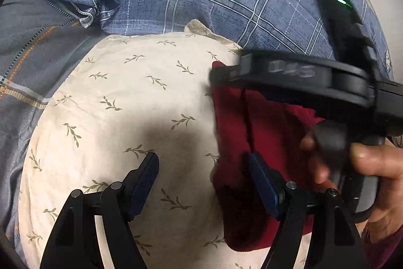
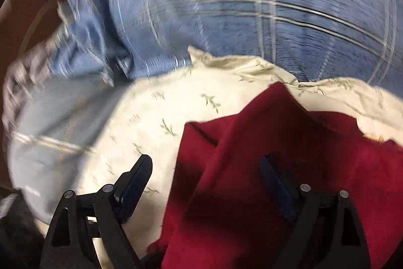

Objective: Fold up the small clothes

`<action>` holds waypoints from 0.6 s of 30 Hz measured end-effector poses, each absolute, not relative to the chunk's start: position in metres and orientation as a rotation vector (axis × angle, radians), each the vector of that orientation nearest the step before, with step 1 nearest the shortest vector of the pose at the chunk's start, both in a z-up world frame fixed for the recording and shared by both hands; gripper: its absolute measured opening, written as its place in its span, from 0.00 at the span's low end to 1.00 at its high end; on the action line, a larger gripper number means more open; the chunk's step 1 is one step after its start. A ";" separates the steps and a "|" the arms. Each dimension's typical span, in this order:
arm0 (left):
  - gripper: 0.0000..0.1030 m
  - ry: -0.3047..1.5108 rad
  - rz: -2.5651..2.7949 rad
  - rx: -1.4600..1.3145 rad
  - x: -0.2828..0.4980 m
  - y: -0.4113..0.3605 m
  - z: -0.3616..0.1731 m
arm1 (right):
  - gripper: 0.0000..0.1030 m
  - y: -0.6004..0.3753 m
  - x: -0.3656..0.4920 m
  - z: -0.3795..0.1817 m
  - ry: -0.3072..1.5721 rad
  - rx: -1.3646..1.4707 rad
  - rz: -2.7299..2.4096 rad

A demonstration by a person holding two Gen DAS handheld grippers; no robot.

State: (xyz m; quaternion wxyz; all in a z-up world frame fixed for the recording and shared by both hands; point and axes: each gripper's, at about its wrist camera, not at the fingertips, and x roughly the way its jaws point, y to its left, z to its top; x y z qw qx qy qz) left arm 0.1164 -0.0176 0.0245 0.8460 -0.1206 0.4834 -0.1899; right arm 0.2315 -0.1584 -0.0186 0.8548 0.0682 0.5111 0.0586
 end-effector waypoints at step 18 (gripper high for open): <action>0.80 1.009 -0.552 -0.326 0.125 -0.032 0.013 | 0.14 -0.185 0.201 0.010 0.928 0.138 0.181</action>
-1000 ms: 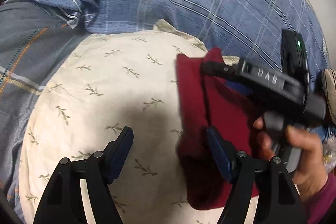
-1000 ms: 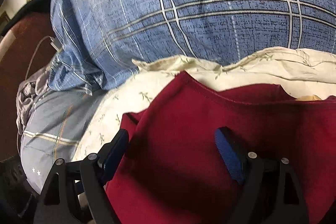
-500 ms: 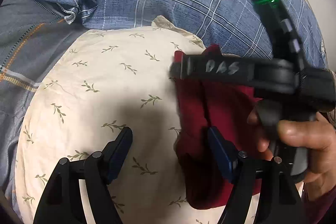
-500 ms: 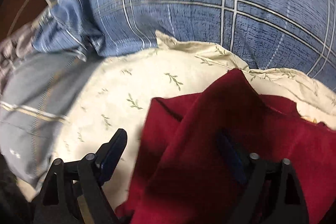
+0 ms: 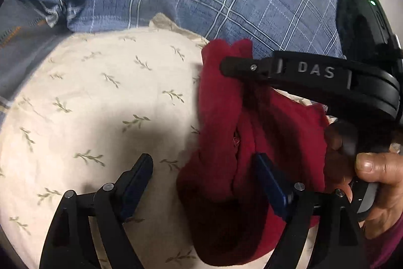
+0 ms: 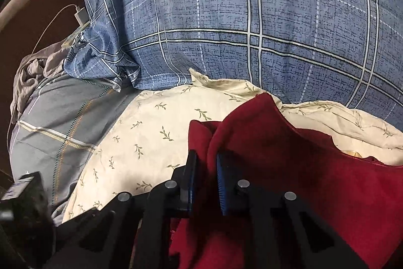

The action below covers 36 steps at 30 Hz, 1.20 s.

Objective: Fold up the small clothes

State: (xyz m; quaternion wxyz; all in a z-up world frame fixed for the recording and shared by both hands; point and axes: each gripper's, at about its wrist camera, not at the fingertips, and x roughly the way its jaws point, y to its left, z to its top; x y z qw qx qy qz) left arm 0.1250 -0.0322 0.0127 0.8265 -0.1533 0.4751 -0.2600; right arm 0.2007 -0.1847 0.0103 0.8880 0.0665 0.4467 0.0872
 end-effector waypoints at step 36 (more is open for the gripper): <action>0.31 0.938 -0.667 -0.320 0.114 -0.037 0.025 | 0.25 -0.168 0.211 -0.002 1.055 0.059 0.167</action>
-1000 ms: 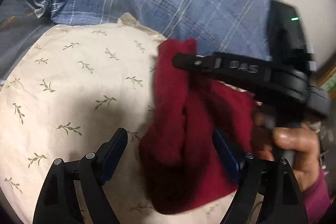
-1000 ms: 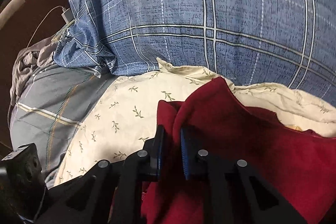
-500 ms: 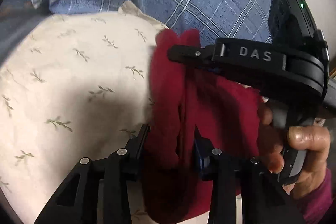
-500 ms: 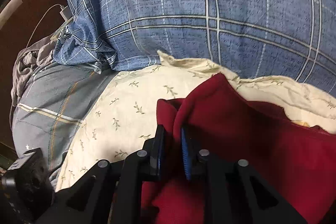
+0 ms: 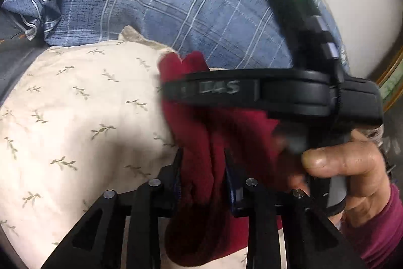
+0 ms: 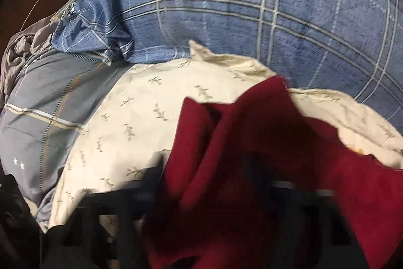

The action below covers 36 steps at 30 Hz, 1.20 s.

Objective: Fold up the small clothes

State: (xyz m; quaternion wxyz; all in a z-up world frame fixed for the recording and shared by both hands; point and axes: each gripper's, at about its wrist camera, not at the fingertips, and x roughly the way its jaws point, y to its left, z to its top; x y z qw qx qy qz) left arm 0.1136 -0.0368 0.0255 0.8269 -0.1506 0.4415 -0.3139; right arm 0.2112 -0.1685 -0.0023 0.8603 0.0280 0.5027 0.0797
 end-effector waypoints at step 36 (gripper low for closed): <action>0.16 0.880 -0.863 0.012 0.032 -0.304 0.092 | 0.15 -0.425 0.052 0.062 0.781 0.182 -0.080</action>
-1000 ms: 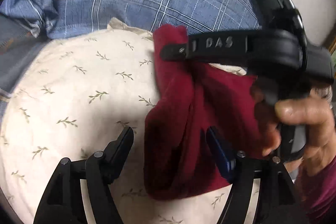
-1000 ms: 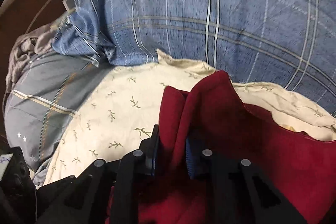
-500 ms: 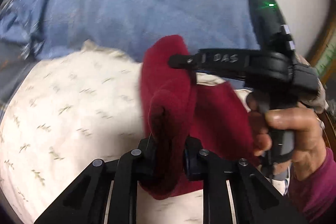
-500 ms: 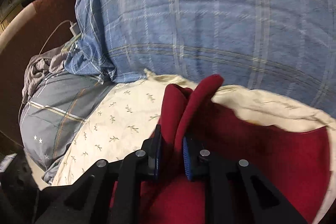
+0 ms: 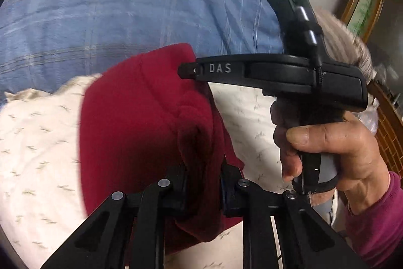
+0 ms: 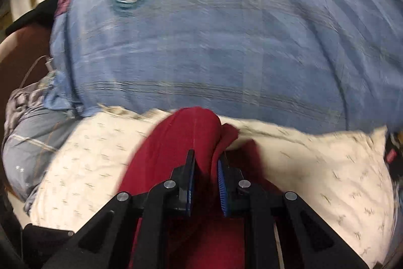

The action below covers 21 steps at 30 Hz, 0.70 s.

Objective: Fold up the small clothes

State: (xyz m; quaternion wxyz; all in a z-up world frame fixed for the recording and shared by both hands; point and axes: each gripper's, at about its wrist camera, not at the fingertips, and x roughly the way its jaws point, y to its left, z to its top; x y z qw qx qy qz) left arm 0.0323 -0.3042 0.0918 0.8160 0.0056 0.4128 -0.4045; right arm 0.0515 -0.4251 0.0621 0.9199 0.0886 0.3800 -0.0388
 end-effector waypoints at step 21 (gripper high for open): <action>0.59 0.834 -0.811 0.067 -0.017 -0.200 0.109 | 0.67 -0.436 -0.020 0.016 0.840 0.607 0.086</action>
